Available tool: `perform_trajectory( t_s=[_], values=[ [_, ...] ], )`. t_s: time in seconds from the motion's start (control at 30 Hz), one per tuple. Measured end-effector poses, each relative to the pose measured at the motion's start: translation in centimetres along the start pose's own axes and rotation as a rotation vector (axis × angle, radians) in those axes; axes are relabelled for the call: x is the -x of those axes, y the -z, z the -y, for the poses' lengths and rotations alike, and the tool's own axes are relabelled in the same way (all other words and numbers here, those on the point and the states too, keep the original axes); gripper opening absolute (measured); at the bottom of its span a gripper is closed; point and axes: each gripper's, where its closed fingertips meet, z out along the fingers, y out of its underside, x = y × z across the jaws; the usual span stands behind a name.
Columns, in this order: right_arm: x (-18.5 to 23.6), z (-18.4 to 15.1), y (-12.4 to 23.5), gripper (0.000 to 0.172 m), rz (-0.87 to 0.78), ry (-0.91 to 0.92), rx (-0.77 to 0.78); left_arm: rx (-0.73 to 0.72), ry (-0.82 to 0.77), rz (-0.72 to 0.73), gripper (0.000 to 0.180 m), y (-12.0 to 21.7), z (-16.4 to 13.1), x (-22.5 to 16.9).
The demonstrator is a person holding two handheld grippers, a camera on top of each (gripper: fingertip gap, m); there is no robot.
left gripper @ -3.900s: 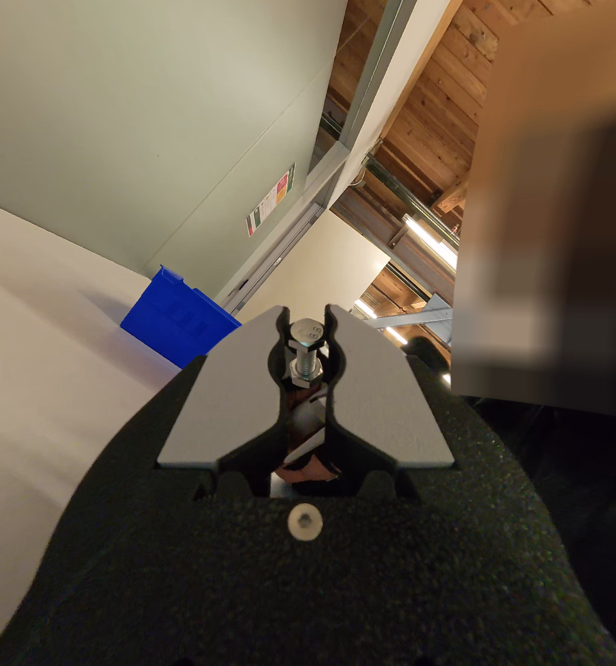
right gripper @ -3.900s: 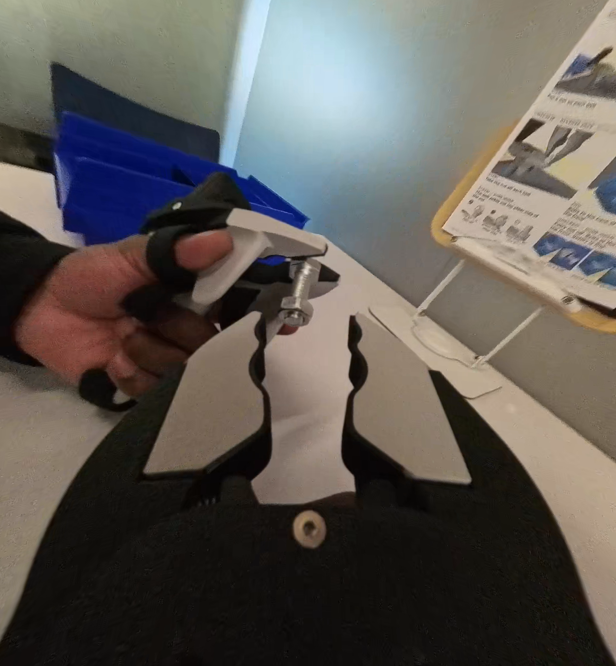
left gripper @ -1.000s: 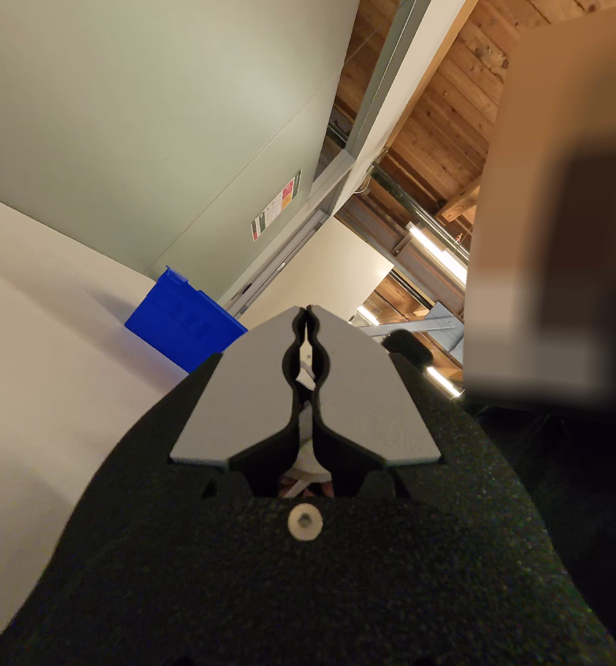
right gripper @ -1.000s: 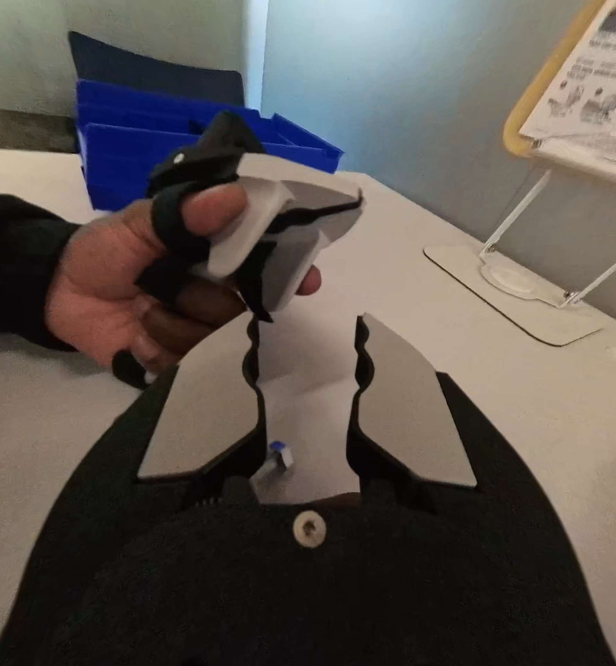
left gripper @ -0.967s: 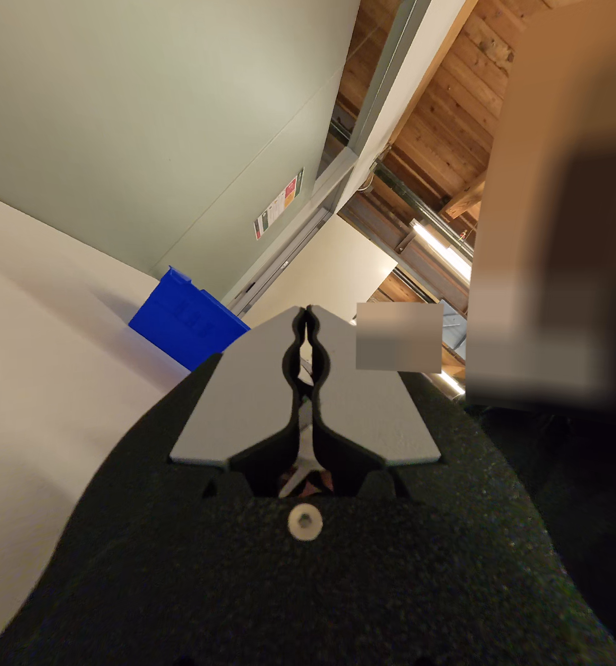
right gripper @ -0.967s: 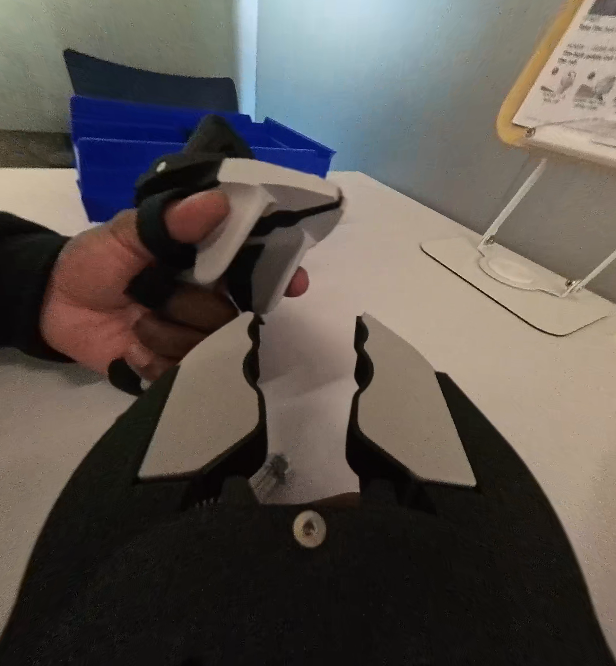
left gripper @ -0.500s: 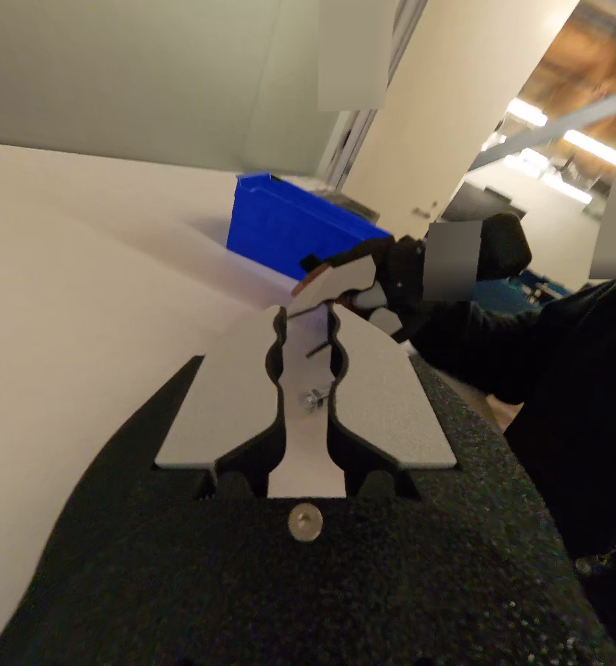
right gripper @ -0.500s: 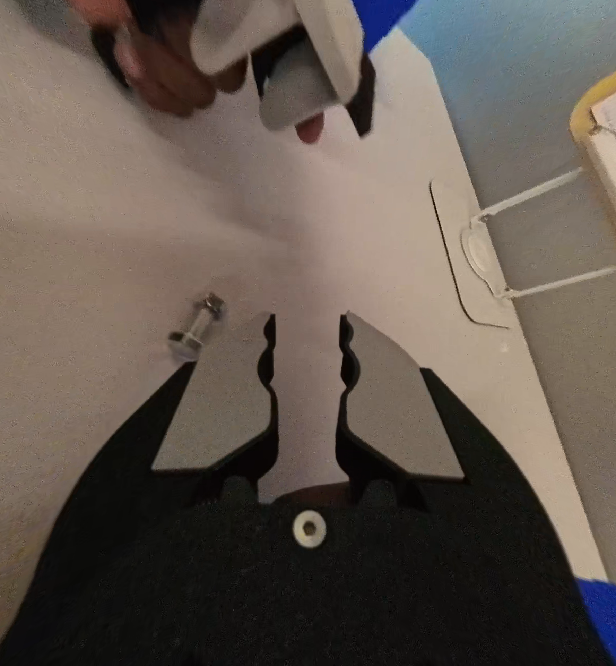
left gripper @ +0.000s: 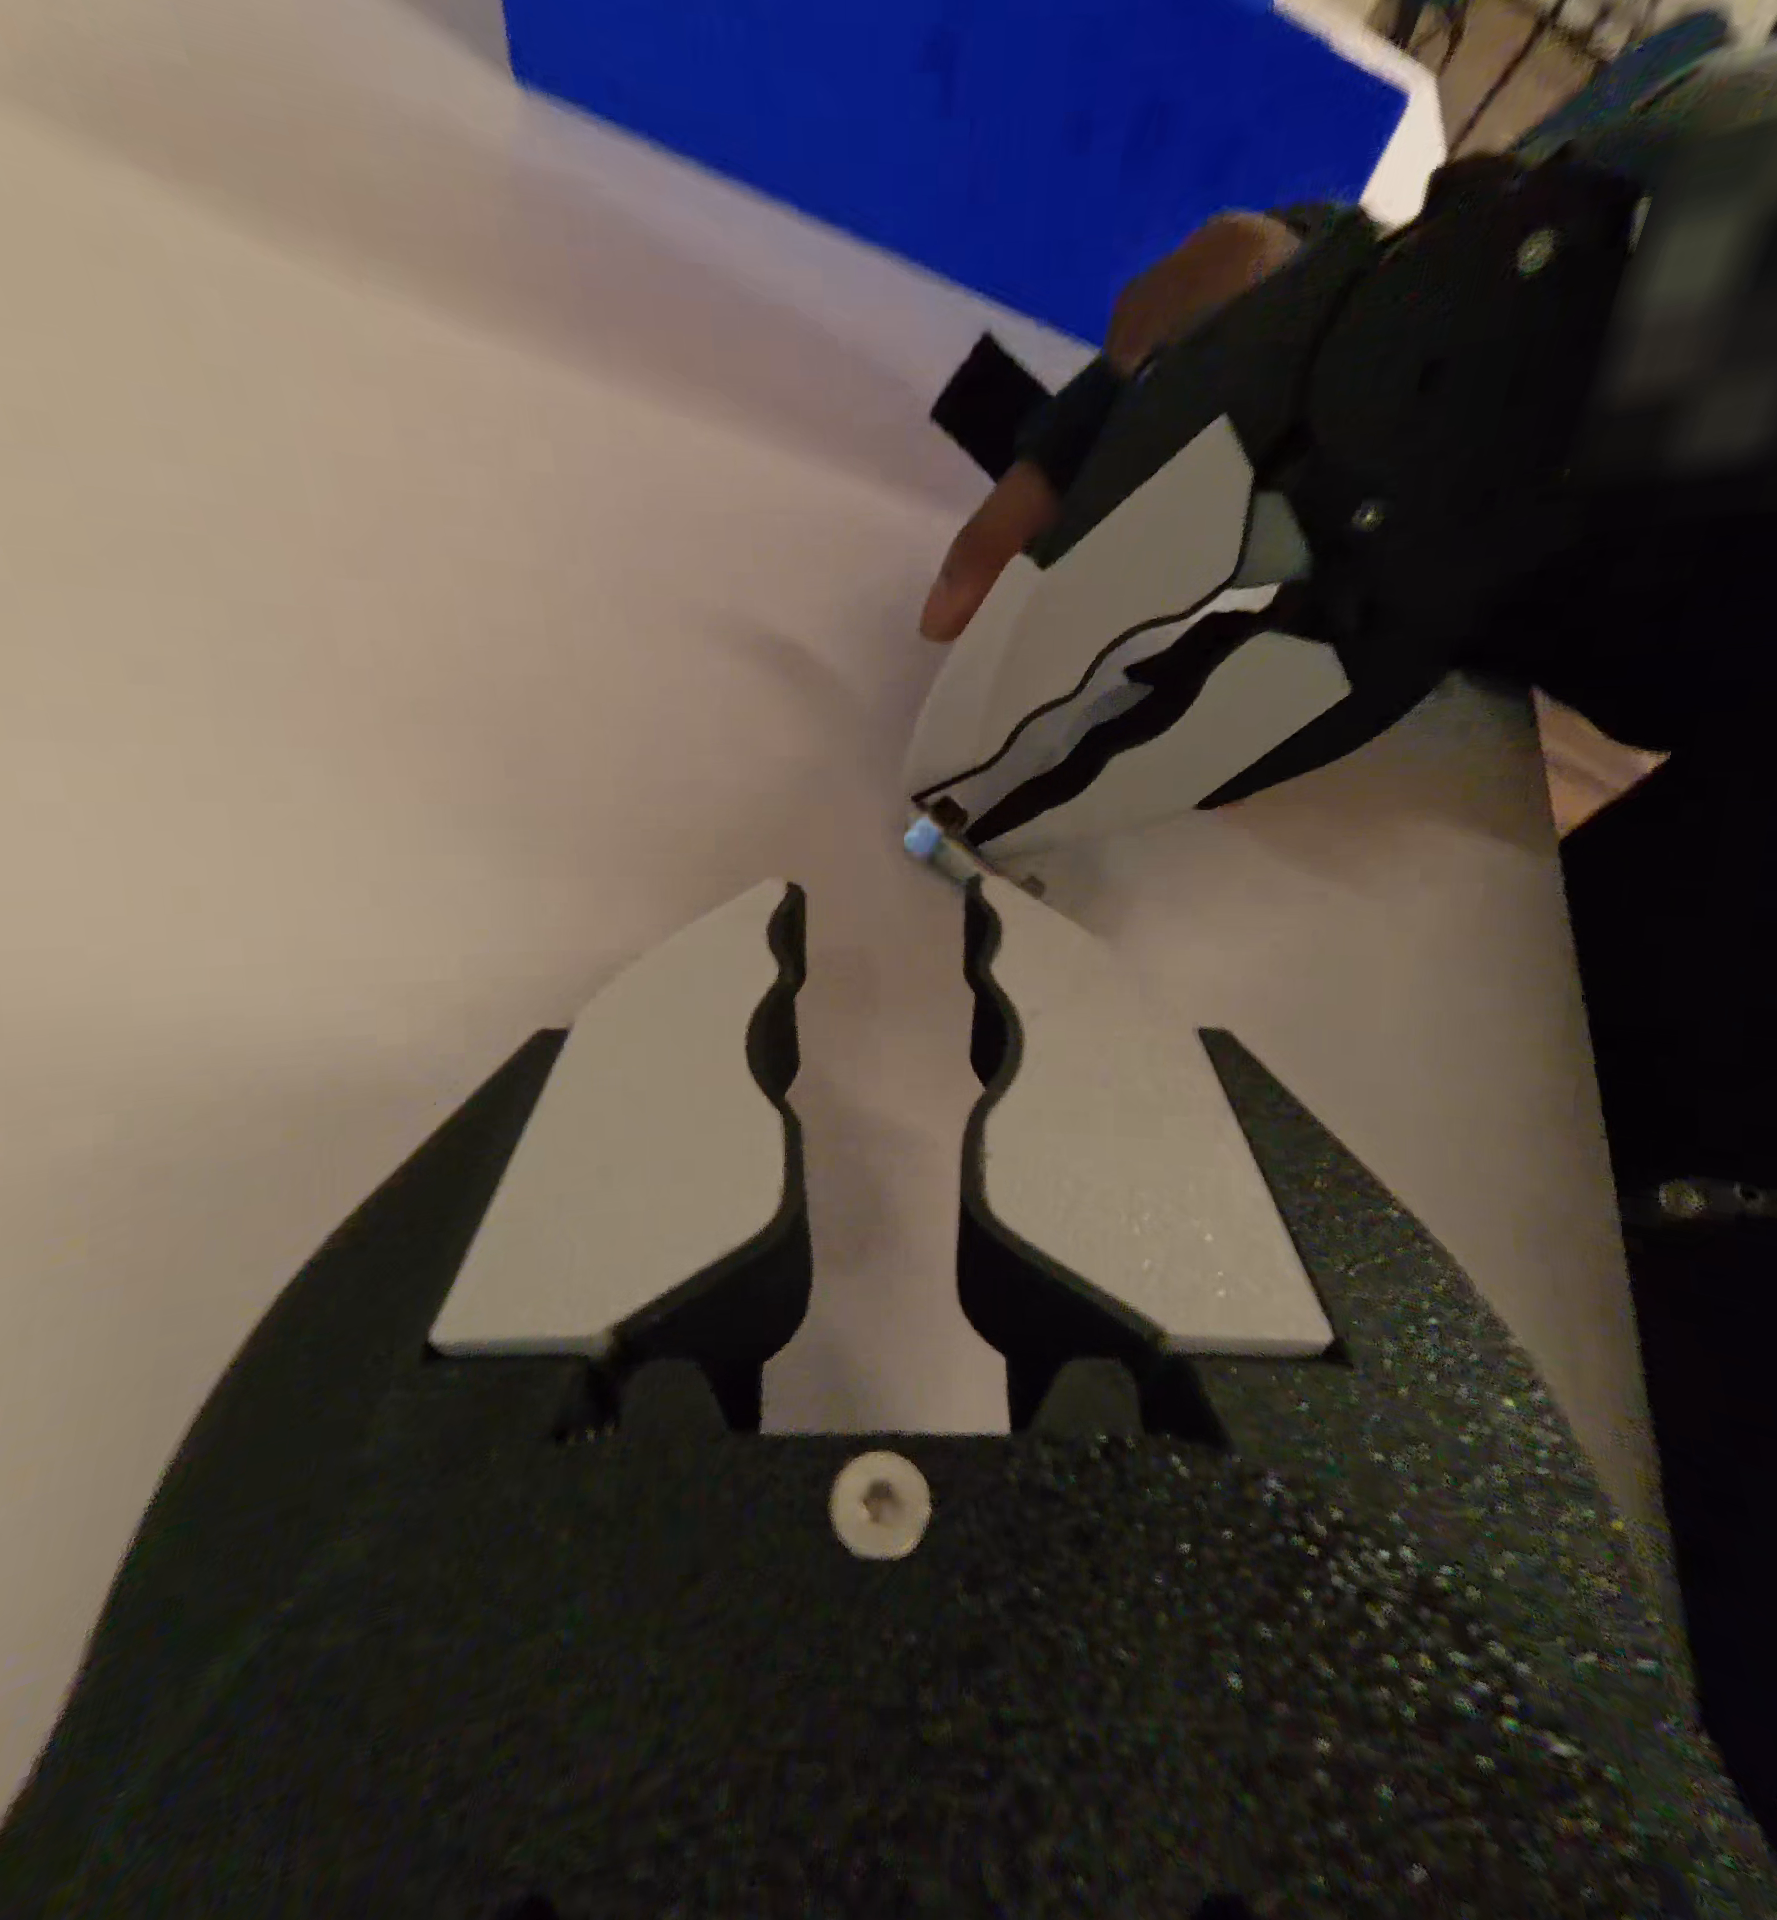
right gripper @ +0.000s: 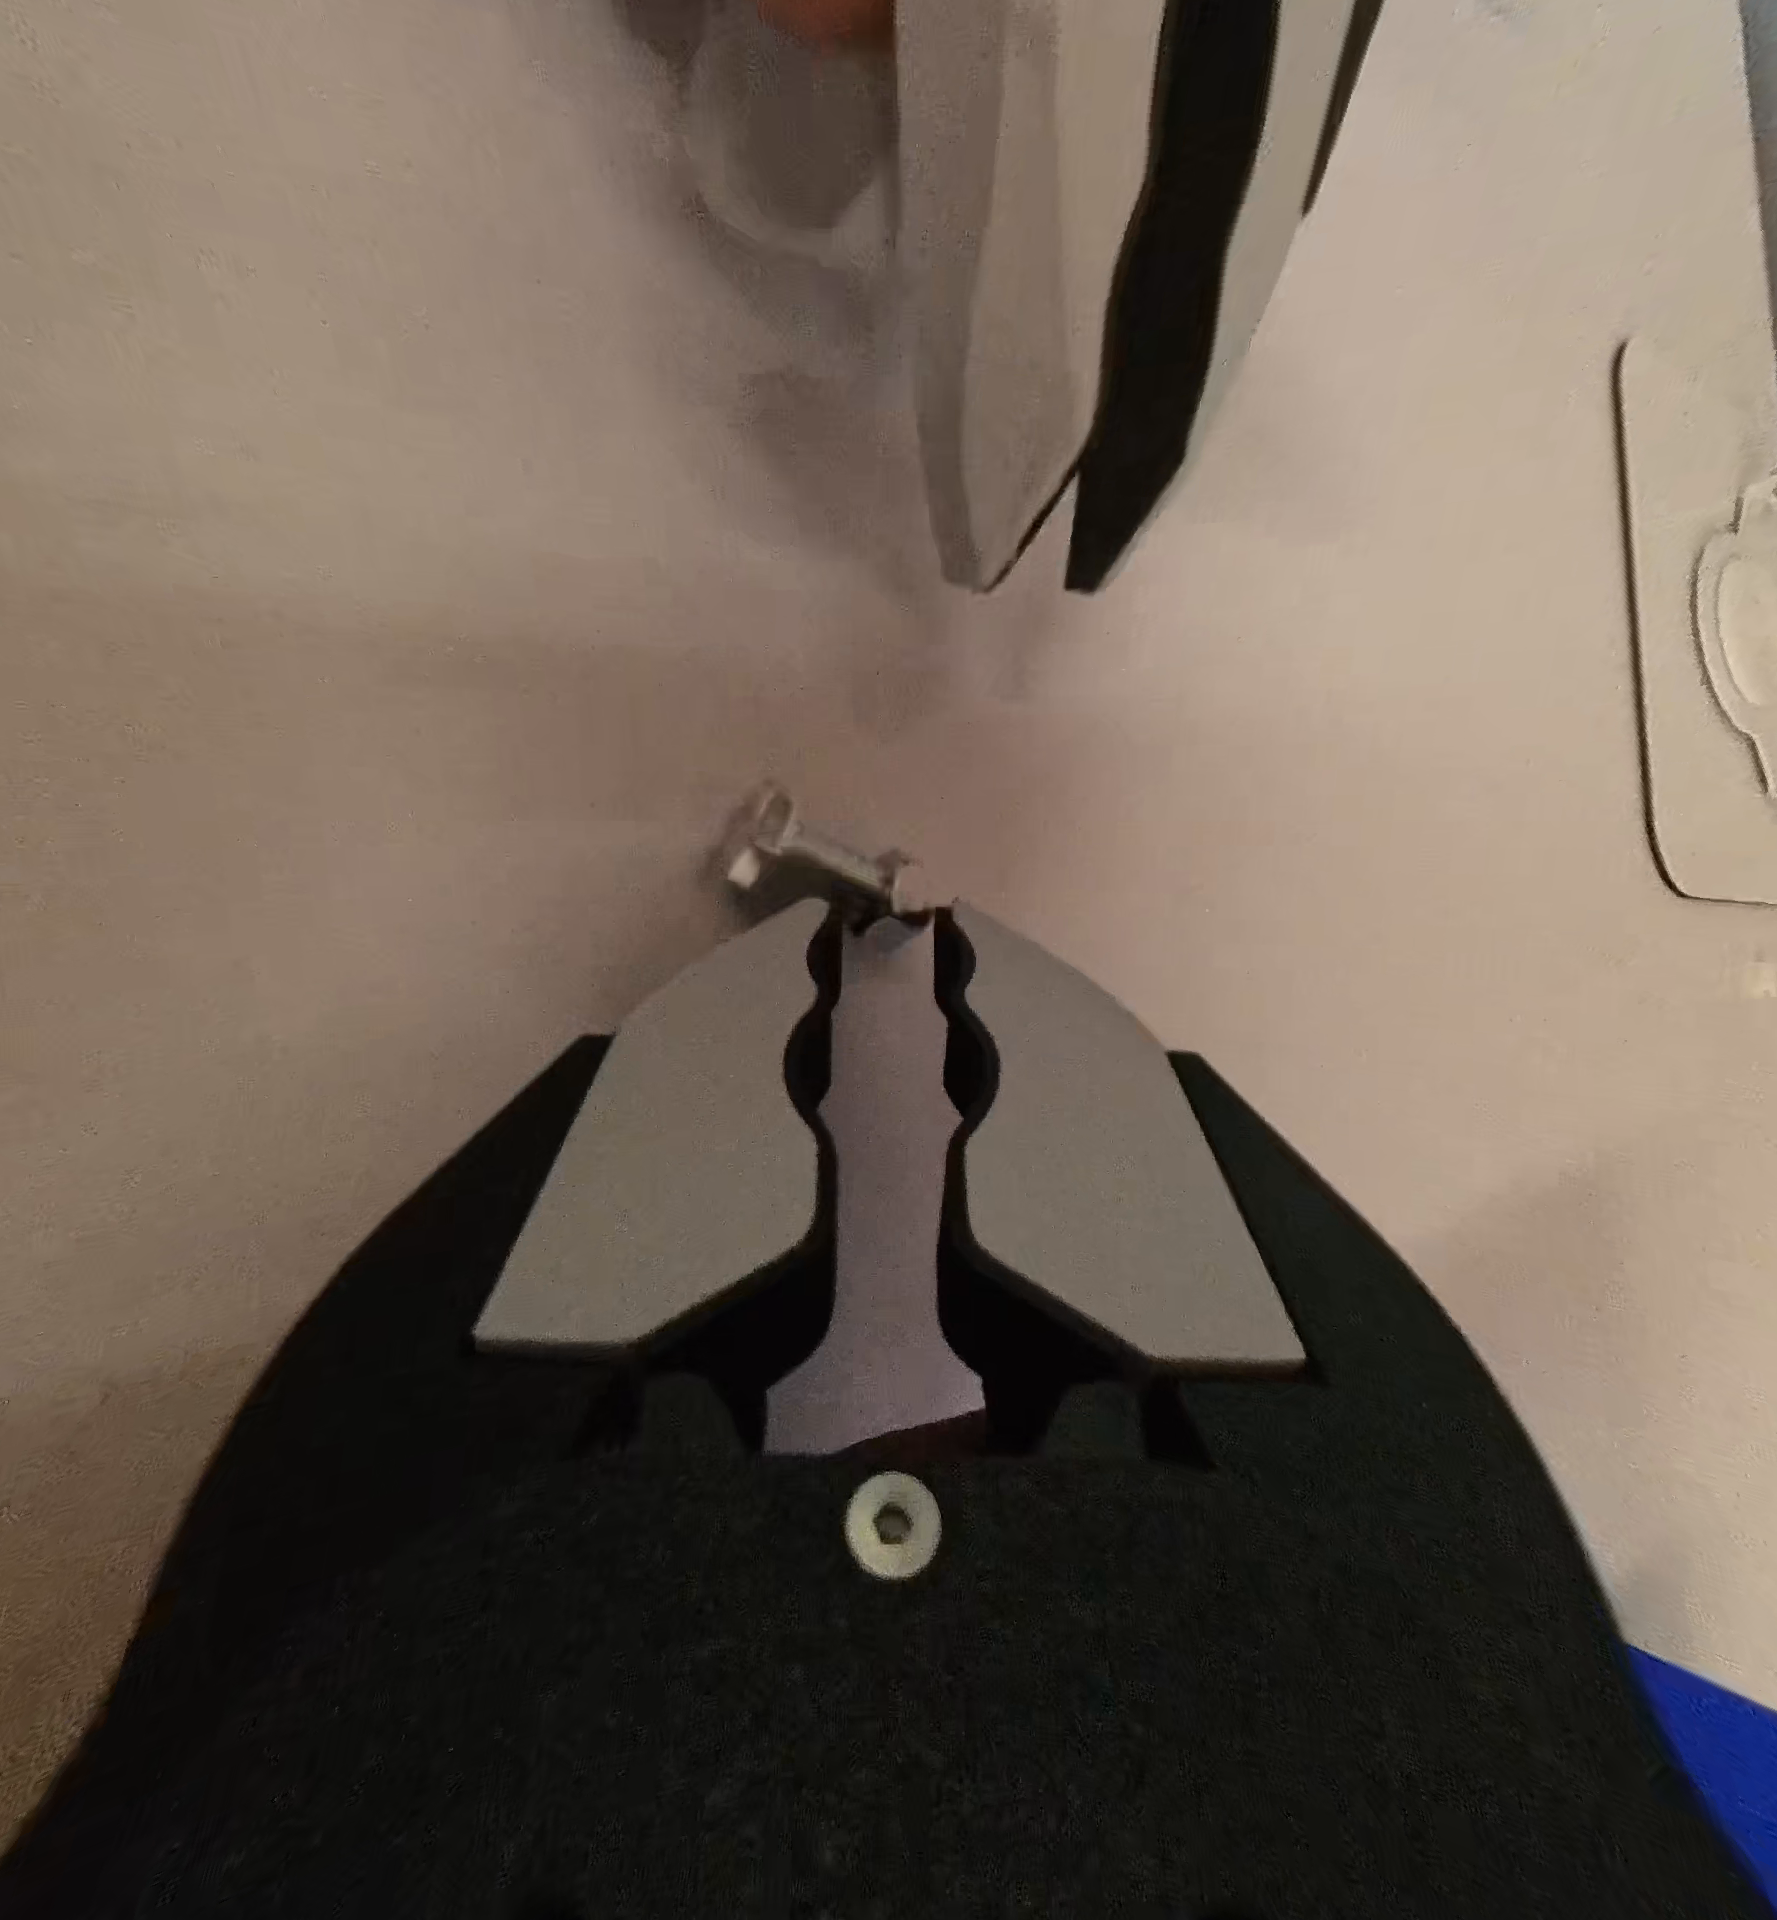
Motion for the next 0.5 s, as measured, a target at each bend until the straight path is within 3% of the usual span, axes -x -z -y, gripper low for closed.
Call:
perform_trajectory(
  t_s=[0.2, 0.5],
  values=[
    [-0.3, 1.3, -0.1, 0.040, -0.120, -0.040, 0.011, 0.062, -0.012, 0.017, 0.032, 0.6, -1.1, -1.6],
    [0.1, 0.6, 0.5, 0.046, 0.049, -0.087, -0.091, 0.172, -0.097, 0.057, 0.034, -2.1, -3.0, -2.3]
  ],
)
